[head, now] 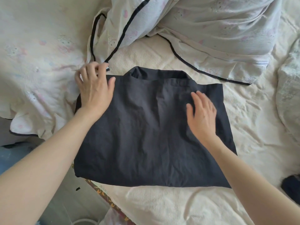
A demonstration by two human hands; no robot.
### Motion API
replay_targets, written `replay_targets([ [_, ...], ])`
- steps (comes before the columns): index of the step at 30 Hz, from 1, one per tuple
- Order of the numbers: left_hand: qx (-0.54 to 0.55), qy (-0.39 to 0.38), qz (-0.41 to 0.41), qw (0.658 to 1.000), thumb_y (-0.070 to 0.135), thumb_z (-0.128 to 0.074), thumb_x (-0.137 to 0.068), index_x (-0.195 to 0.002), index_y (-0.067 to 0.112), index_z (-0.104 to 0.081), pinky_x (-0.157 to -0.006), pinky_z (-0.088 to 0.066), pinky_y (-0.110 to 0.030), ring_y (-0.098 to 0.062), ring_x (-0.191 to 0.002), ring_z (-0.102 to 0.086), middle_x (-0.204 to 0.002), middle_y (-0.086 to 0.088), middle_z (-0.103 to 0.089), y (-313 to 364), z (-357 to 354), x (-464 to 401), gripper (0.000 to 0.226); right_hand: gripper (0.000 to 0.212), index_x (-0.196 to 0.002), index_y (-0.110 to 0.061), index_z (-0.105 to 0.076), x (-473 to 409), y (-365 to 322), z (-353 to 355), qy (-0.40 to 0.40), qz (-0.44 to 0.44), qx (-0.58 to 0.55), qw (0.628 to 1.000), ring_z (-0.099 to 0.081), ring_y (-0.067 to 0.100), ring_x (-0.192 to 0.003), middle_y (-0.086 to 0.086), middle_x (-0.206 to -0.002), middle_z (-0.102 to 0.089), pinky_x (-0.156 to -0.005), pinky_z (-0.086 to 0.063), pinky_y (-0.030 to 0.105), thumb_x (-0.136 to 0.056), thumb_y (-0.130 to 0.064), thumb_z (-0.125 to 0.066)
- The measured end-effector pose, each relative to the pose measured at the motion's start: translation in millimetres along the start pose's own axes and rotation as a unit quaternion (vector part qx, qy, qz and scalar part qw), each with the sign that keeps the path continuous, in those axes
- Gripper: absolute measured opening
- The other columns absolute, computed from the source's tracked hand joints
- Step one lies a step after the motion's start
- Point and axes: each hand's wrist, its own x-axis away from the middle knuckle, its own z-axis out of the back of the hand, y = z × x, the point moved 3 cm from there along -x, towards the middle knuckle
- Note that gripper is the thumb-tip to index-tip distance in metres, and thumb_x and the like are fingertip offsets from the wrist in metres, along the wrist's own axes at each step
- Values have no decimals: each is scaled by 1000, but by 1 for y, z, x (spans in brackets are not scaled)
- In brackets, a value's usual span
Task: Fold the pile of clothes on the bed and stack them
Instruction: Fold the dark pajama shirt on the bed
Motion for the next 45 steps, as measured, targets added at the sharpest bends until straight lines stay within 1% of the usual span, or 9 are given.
replay_targets([
  [6,58,-174,-49,982,38,-47,-94,-145,18,-34,-108,-11,-65,-40,-143,-13,-154,-19,-21,46,-29,87,56,48,-142,-9,-34,-22,67,22,21,-296,-94,950,-40,28,-127,10,-138,-44,-103,-30,45,-98,-27,-43],
  [12,4,-278,-43,960,59,-19,-90,-151,34,-3,-110,-2,-64,-32,-146,8,-160,-6,3,39,-61,104,68,30,-99,-1,-66,-38,105,32,-86,-426,-279,856,-64,29,-87,17,-93,-67,-84,-53,35,-89,-29,-60],
  [15,0,-295,-37,955,60,-18,-91,-150,36,0,-110,0,-63,-31,-145,11,-160,-4,8,39,-63,102,67,13,-73,-18,-56,-39,109,45,8,-385,-282,879,-46,17,-65,-1,-66,-50,-52,-40,16,-84,-24,-58],
  [19,-16,-313,-32,949,60,-17,-92,-149,38,7,-110,1,-63,-30,-145,15,-159,-3,13,40,-66,99,65,13,-93,-14,-49,-33,110,58,127,-295,-209,924,-49,15,-87,3,-94,-53,-77,-38,25,-90,-25,-55],
  [23,-22,-324,-30,945,60,-16,-93,-148,39,11,-110,2,-62,-29,-144,18,-158,-2,16,41,-68,99,65,50,-136,-5,-40,-22,106,44,57,-270,-115,954,-37,25,-132,10,-142,-42,-107,-27,35,-95,-32,-51],
  [26,-26,-329,-30,943,59,-14,-93,-148,38,12,-110,3,-62,-29,-144,18,-158,-2,17,41,-67,98,64,57,-147,-10,-28,-1,84,29,4,-167,10,986,-16,27,-145,10,-156,-22,-116,-13,44,-98,-33,-45],
  [35,36,-224,-41,973,38,-35,-97,-151,25,-17,-108,-7,-66,-38,-145,-6,-158,-15,-11,43,-31,147,58,55,-139,-12,-46,110,-34,-28,-63,81,39,994,-34,33,-138,15,-147,-39,-108,-24,62,-89,-30,-60],
  [41,10,-282,-3,959,35,-42,-99,-147,23,-29,-104,-19,-70,-40,-142,-19,-155,-15,-23,8,-23,229,51,56,-139,-17,-47,162,-51,-54,-144,137,69,978,-34,33,-138,13,-148,-39,-106,-26,62,-88,-35,-59],
  [45,-7,-280,27,960,29,-51,-95,-148,22,-30,-106,-16,-68,-39,-143,-14,-157,-12,-19,-25,-19,236,57,58,-147,-21,-33,158,-14,-55,-193,55,128,971,-18,31,-145,10,-156,-23,-113,-15,60,-95,-37,-51],
])
